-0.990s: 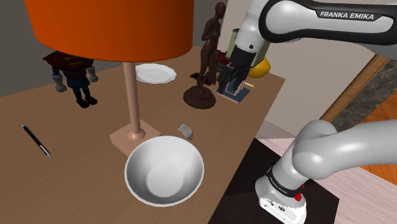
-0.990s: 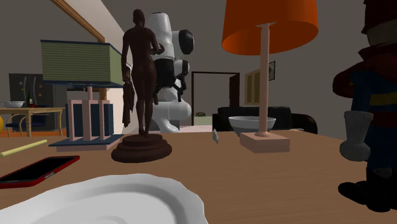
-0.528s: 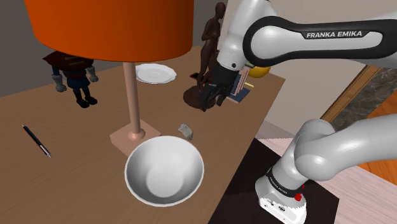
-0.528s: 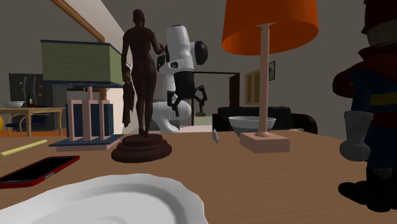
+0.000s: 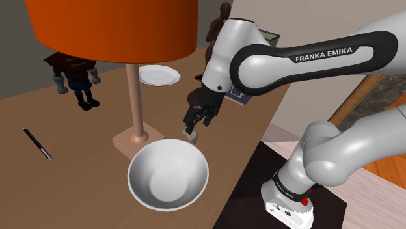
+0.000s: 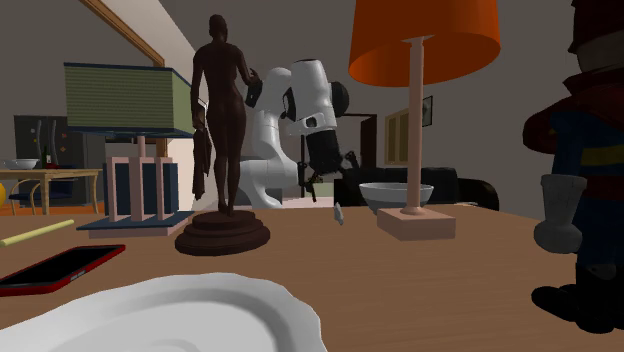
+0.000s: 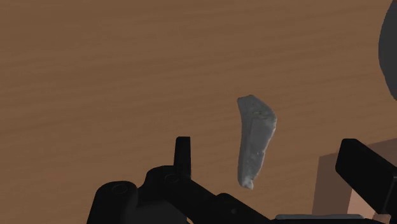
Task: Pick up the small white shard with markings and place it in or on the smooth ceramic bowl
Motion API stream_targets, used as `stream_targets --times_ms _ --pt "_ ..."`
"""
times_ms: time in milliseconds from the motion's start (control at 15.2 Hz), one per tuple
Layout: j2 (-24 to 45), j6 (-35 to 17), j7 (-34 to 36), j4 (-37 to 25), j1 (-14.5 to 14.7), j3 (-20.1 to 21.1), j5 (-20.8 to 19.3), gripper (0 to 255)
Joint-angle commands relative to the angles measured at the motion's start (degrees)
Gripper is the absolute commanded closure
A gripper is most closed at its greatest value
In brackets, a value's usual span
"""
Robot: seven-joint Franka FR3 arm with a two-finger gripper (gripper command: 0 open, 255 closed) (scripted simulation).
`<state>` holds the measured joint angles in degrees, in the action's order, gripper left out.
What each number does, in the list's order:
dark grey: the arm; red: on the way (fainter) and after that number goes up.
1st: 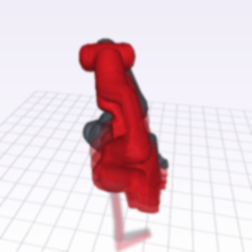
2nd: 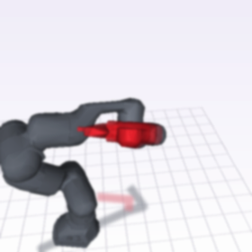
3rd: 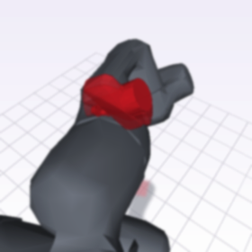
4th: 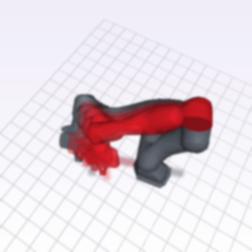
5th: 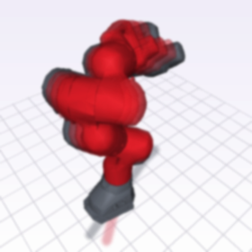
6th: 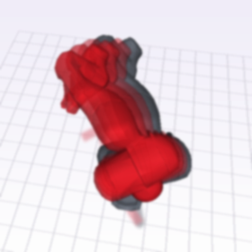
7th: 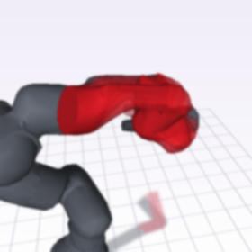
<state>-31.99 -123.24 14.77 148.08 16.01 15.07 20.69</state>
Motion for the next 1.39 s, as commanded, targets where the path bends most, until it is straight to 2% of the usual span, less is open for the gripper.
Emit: stream_targets --times_ms 0,396,858,924,1320 --pt "1.4 -2.0 0.0 0.4 0.3 0.7 0.6 0" --pt "4.3 -7.2 -0.3 2.5 0.8 1.8 1.6 0" --pt "4.3 -7.2 -0.3 2.5 0.8 1.8 1.6 0" --pt "4.3 -7.2 -0.3 2.5 0.8 1.8 1.6 255" --pt "4.3 -7.1 -0.3 2.5 0.8 1.8 1.6 255"
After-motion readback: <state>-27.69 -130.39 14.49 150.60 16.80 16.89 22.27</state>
